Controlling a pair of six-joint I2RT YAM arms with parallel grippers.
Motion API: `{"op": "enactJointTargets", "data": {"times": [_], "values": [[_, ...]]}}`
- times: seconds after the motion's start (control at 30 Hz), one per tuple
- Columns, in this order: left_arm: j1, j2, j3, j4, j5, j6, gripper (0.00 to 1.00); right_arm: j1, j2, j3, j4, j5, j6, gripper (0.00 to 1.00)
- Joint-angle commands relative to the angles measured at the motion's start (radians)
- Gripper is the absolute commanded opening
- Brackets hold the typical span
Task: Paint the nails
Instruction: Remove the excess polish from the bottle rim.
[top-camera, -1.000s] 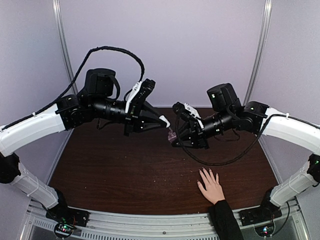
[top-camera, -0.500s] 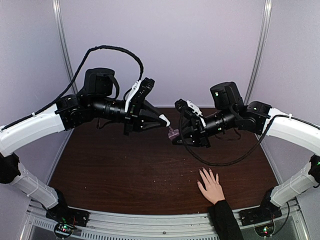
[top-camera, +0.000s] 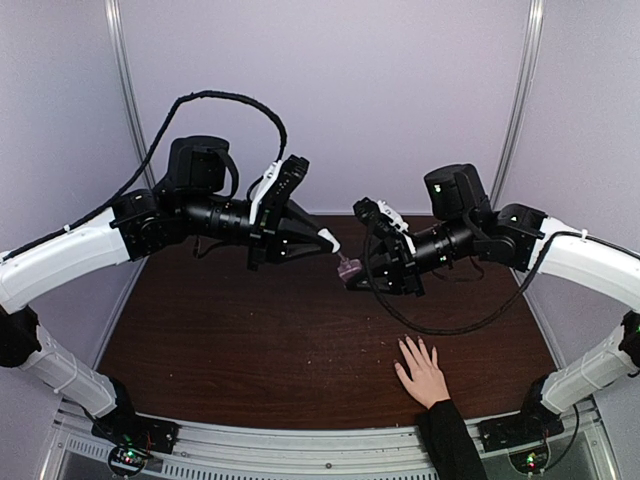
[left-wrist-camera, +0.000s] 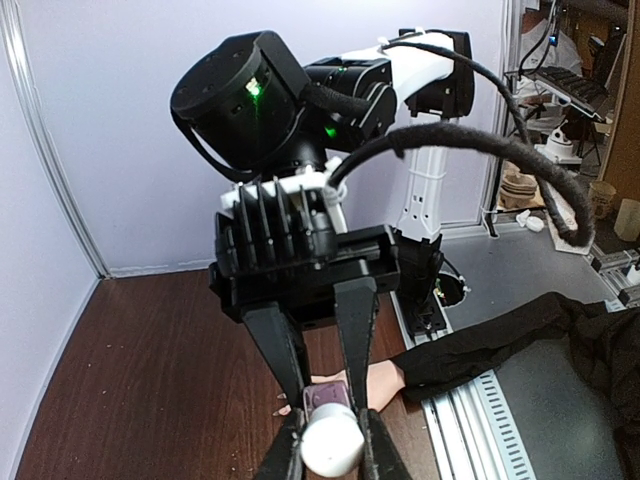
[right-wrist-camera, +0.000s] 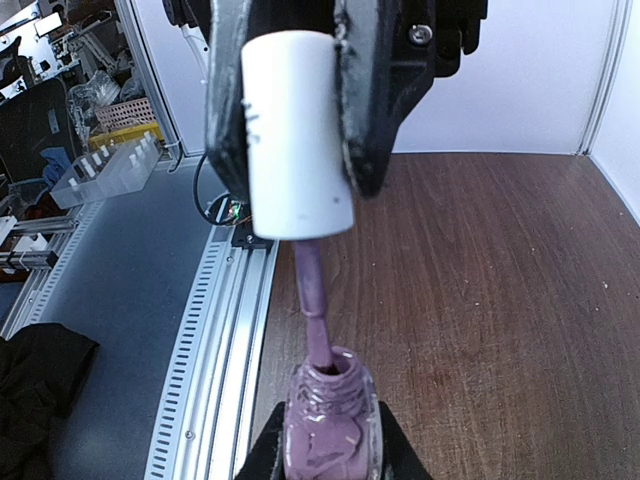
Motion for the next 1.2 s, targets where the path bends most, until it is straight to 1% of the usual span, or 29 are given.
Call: {"op": "enactJointTargets", "data": {"times": [0.0,0.33,1.17], "values": [[0.009,-0.009,-0.011,0.051,0.02,-0.013,0.0,-0.001,-0.032,-0.013,0.033,-0.017,-0.009,0.0],[0.009,0.002,-0.005,0.064,0.036,-0.024,0.0,-0.001,-0.023,-0.008,0.037,-0.026,-0.004,0.0],[0.009,0.013,-0.005,0.034,0.016,-0.009,0.0,-0.001,-0.029,-0.009,0.038,-0.027,-0.01,0.0]]}}
